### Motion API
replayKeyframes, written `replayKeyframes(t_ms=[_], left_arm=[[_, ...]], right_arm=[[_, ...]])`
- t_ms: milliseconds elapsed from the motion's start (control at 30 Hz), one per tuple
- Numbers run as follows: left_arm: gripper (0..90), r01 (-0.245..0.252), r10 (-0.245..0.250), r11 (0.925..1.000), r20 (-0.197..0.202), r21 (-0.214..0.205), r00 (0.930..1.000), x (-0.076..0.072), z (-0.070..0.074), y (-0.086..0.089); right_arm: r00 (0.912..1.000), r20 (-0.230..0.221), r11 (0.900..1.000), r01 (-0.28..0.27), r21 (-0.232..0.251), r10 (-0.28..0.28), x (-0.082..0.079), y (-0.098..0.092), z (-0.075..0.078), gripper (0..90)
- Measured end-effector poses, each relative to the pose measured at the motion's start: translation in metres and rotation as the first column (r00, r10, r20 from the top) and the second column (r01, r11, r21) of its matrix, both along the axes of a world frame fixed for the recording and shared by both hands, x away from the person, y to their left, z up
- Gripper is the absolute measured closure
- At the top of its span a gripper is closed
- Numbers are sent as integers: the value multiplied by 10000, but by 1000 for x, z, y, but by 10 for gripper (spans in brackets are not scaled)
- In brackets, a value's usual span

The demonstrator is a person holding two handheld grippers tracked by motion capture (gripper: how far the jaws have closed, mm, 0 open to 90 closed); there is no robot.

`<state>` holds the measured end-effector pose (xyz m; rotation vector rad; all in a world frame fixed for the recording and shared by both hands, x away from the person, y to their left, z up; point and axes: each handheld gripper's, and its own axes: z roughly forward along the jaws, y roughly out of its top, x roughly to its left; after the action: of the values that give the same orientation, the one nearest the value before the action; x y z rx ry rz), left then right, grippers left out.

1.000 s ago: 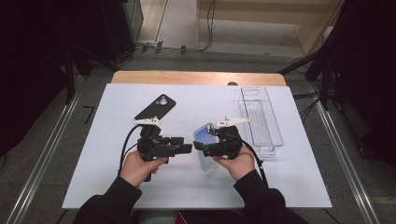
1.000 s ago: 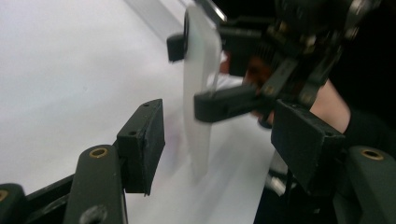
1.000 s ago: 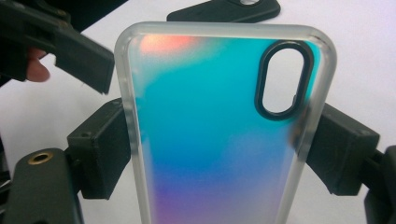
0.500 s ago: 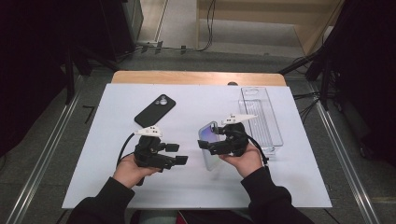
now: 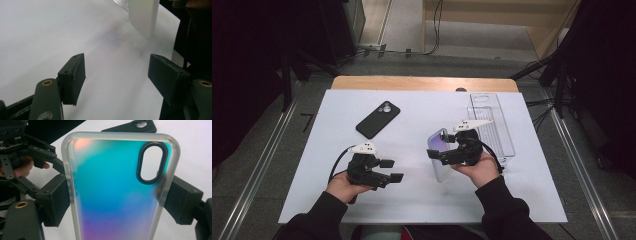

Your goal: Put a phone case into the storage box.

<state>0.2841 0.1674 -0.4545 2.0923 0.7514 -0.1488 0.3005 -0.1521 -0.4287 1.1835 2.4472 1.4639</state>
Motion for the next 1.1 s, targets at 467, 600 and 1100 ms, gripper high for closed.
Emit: replayKeyframes(t_ms=[467, 600, 1100], left_arm=[[310, -160, 160, 9998, -6, 100, 9999, -8, -3, 15], [310, -226, 226, 9997, 21, 137, 9997, -9, -4, 18], [310, -775, 779, 9967, -168, 237, 9968, -12, -5, 29]], right_arm=[[9996, 57, 9996, -260, 76, 260, -2, -14, 15, 150], [9995, 67, 9995, -307, 94, 306, -3, -16, 19, 149], [9993, 357, 9996, -71, 283, 61, 1, -45, 44, 150]])
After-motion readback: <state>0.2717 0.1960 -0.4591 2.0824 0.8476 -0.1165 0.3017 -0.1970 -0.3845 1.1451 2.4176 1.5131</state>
